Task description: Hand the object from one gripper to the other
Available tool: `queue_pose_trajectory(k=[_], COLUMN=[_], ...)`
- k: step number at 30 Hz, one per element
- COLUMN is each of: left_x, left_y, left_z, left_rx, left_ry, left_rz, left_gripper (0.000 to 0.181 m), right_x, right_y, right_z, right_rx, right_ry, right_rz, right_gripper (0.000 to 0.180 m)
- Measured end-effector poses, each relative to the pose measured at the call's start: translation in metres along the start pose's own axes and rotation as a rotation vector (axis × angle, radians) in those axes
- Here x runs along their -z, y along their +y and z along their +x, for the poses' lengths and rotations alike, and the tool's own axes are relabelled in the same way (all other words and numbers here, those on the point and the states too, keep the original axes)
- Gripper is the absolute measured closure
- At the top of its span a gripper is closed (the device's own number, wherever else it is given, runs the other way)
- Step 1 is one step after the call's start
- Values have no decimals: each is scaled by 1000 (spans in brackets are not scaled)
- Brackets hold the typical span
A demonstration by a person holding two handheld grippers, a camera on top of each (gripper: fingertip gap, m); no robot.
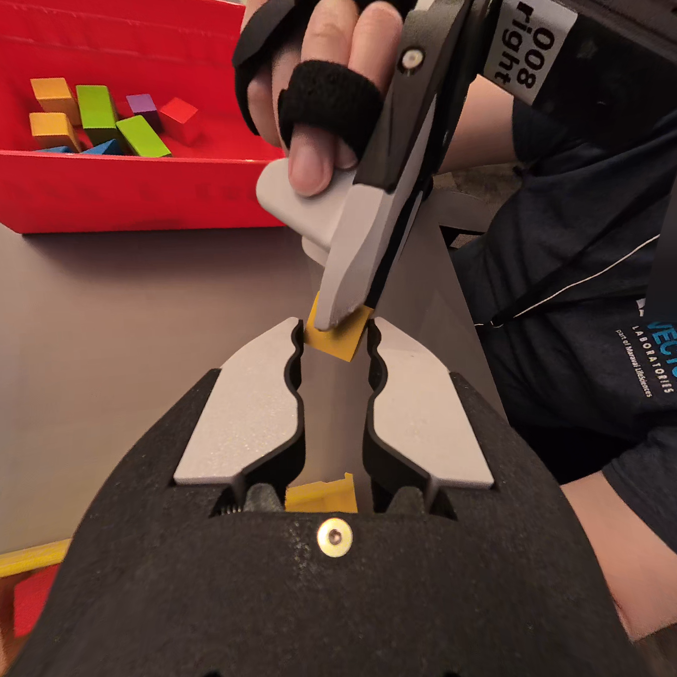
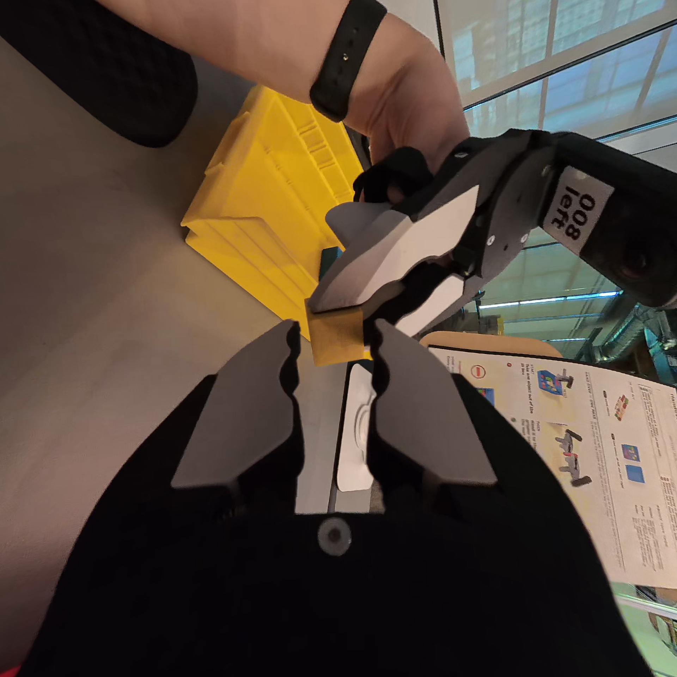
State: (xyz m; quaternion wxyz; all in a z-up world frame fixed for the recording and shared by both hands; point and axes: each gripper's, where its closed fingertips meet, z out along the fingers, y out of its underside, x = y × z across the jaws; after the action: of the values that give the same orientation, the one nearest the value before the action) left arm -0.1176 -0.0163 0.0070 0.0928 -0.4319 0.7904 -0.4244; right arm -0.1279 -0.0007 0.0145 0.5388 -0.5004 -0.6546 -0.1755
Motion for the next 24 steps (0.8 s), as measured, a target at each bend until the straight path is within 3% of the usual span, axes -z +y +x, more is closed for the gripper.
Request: queue_pose_trajectory(k=[4,6,10,16,20,24], left_x=[-2,-2,6,29,45,59], left_y=[3,0,2,-6,-2,-3], left_z=[-1,-5,-13,-12,-11,-5], left_rx=[-25,-26,-22,-46,-65,-70], left_ry=[-16,-41,-103,-172,-240,-266], left_rz=[-22,-4,2,67,59,99], left_gripper=[145,112,103,110,111,113], right_x=[-2,-1,22,100,130,129], right_y=[1,2,23,133,208,244], right_z=[-4,-2,15,11,-59,-114], right_rx=[0,-15,-136,-567,-846,-945], right_ry=[-23,-20,-36,-185,-432,-624], right_rz=[-16,-10,-41,-290,-542,-709], right_gripper=[151,151,151,151,151,151])
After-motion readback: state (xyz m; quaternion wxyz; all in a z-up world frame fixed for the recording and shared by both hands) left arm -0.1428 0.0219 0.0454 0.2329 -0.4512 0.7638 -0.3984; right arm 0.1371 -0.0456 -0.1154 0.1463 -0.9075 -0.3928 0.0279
